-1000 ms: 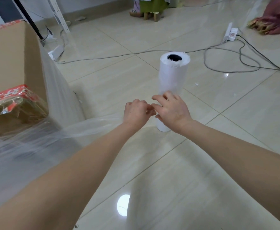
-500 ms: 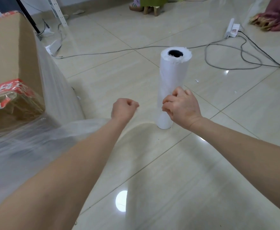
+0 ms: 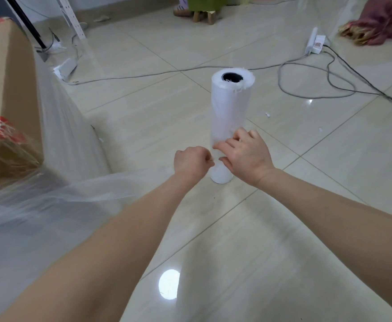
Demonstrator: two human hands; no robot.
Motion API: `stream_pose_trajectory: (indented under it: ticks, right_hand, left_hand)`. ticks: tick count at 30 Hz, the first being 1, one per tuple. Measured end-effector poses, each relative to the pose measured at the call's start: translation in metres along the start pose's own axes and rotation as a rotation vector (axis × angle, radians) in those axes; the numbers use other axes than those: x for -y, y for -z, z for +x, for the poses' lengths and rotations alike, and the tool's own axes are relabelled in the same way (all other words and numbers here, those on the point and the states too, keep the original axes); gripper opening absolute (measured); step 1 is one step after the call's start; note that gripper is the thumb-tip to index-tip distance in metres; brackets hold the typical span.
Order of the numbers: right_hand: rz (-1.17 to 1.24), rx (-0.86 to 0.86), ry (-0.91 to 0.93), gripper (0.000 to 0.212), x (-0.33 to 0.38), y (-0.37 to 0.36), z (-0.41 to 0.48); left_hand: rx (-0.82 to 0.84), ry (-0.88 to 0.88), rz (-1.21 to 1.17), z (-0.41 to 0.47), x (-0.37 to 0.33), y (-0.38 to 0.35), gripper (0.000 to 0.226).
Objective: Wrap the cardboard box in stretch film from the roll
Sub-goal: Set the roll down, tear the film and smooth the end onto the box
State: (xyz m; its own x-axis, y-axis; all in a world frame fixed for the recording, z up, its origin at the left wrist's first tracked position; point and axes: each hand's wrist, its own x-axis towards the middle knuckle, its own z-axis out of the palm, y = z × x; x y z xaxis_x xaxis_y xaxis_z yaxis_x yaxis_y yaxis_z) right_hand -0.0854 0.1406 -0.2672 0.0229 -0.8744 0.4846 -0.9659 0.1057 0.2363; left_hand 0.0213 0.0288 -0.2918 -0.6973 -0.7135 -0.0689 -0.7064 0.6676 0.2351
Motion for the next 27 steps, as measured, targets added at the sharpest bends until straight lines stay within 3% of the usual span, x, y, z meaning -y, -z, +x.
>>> stream_pose_trajectory:
  ticks: [3, 7, 15, 27]
  right_hand:
    - [-0.080, 0.122, -0.008, 0.042, 0.007, -0.005, -0.003]
    - [0.002, 0.345, -0.018, 0.037, 0.026, -0.019, 0.007]
    - [-0.226, 0.330, 0.112, 0.005, 0.031, -0.016, 0.013]
    - [-0.127, 0.332, 0.078, 0.009, 0.021, -0.010, 0.001]
  left_hand:
    - [0.015, 0.008, -0.082, -0.008, 0.009, -0.001, 0.019]
    - [-0.070, -0.037, -0.086, -0.022, 0.019, -0.004, 0.020]
    - [-0.090, -0.027, -0.103, -0.022, 0.027, 0.001, 0.024]
    - [0.020, 0.231, -0.352, -0.012, 0.036, -0.007, 0.012]
